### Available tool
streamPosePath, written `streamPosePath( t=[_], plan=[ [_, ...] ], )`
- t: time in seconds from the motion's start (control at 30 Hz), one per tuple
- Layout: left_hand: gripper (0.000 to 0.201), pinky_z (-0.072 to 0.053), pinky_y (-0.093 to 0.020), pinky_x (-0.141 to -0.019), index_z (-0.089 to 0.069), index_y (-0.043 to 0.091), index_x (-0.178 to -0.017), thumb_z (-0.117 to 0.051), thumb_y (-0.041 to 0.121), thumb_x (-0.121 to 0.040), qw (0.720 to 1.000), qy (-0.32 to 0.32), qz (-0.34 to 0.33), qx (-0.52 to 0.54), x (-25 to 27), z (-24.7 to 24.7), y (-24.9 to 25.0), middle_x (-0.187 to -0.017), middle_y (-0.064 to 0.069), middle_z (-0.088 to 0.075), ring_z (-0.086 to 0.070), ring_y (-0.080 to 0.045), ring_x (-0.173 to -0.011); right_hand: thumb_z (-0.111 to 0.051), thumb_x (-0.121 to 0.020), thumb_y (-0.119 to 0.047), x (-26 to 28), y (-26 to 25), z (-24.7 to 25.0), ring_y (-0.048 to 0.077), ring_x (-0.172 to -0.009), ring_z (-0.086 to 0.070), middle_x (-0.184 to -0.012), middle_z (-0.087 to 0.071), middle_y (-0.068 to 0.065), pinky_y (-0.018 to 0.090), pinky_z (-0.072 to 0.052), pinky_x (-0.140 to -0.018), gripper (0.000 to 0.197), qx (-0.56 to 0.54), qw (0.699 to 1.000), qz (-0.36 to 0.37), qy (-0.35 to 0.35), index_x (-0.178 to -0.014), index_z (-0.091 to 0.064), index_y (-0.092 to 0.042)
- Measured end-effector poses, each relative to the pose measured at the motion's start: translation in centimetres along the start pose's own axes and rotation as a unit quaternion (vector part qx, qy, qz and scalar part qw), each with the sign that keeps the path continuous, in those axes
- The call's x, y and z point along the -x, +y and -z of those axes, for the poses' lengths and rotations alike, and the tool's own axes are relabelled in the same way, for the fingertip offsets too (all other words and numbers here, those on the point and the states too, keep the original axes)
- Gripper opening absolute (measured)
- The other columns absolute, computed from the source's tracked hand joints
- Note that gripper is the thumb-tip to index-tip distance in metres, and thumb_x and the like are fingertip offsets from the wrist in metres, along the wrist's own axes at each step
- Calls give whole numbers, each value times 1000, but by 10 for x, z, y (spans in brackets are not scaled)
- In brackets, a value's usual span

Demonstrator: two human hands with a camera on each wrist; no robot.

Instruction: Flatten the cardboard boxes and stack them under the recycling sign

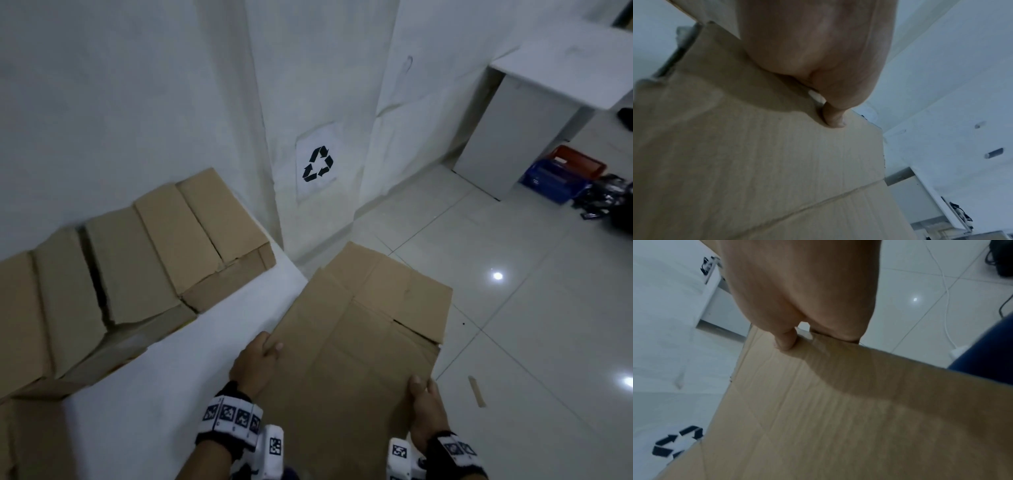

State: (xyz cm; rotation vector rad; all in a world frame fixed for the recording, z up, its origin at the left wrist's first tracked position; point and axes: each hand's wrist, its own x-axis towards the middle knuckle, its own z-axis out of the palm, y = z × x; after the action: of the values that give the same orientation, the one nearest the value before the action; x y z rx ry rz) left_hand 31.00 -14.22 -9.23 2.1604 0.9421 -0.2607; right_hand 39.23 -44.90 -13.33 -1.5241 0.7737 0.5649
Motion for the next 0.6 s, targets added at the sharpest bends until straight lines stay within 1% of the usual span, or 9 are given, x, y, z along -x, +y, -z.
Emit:
streamPosePath(
  t=[0.07, 0.17, 0.23, 0.3, 0.37, 0.4, 0.5, 0.53, 0.6],
  plan=[
    [25, -45, -34, -72, -51, 20, -86, -49, 43, -96, 1000, 4, 5, 11, 2, -18, 27, -87, 1, -60, -59, -26, -86, -50, -97, -36, -17, -16, 22, 35, -109, -54, -129, -56, 11, 55, -43, -101, 41, -5, 1000, 9, 1, -134, -47, -18],
    [28, -45, -35, -75, -48, 21, -79, -49, 43, -96, 999, -3, 7, 37, 0, -38, 63, -83, 1, -58, -59, -26, -84, -52, -97, -38, -42, -40, 53, 34, -112, -54, -132, -54, 8, 55, -43, -101, 46, -18, 1000, 1, 2, -137, -44, -18],
    [31, -45, -35, -74, -43, 22, -73, -50, 42, -95, 998, -10, 13, 54, -7, -48, 84, -79, -1, -57, -58, -26, -81, -51, -98, -33, -48, -65, 65, 32, -108, -56, -132, -55, 8, 52, -46, -96, 44, -35, 999, -2, -12, -139, -44, -17],
    [34, -42, -34, -68, -39, 21, -69, -51, 42, -93, 997, -18, 23, 78, -18, -55, 104, -72, 0, -53, -55, -25, -73, -48, -100, -25, -57, -90, 76, 26, -100, -57, -130, -53, 6, 49, -47, -88, 42, -48, 998, -1, -41, -141, -42, -18],
    [35, -36, -32, -64, -39, 22, -67, -51, 43, -92, 994, -22, 32, 105, -32, -61, 125, -67, 2, -49, -50, -23, -67, -46, -101, -21, -70, -118, 83, 24, -97, -56, -129, -51, 5, 45, -49, -80, 41, -51, 997, 4, -63, -142, -41, -25],
    [35, -35, -32, -65, -39, 23, -65, -51, 42, -92, 992, -24, 38, 117, -40, -64, 136, -66, 4, -48, -49, -22, -67, -46, -101, -21, -77, -131, 84, 26, -100, -57, -131, -51, 6, 45, -50, -79, 42, -47, 996, 6, -70, -142, -40, -28],
    [35, -34, -32, -66, -40, 24, -64, -52, 38, -93, 985, -26, 56, 163, -73, -77, 171, -65, 5, -45, -47, -21, -68, -47, -100, -29, -104, -175, 88, 34, -114, -53, -138, -48, 4, 55, -48, -93, 46, -2, 997, 15, -77, -143, -35, -41],
    [34, -35, -32, -66, -42, 24, -64, -52, 36, -94, 982, -29, 58, 179, -84, -82, 183, -66, 4, -46, -48, -21, -68, -47, -100, -31, -114, -190, 89, 36, -118, -52, -138, -48, 3, 58, -46, -96, 46, 14, 997, 17, -69, -142, -34, -44],
    [29, -40, -31, -69, -48, 24, -69, -52, 34, -95, 975, -39, 61, 211, -109, -93, 206, -71, 5, -51, -52, -20, -73, -46, -100, -30, -136, -219, 91, 36, -119, -50, -136, -49, 2, 59, -45, -97, 47, 40, 998, 15, -51, -141, -33, -49]
  ],
)
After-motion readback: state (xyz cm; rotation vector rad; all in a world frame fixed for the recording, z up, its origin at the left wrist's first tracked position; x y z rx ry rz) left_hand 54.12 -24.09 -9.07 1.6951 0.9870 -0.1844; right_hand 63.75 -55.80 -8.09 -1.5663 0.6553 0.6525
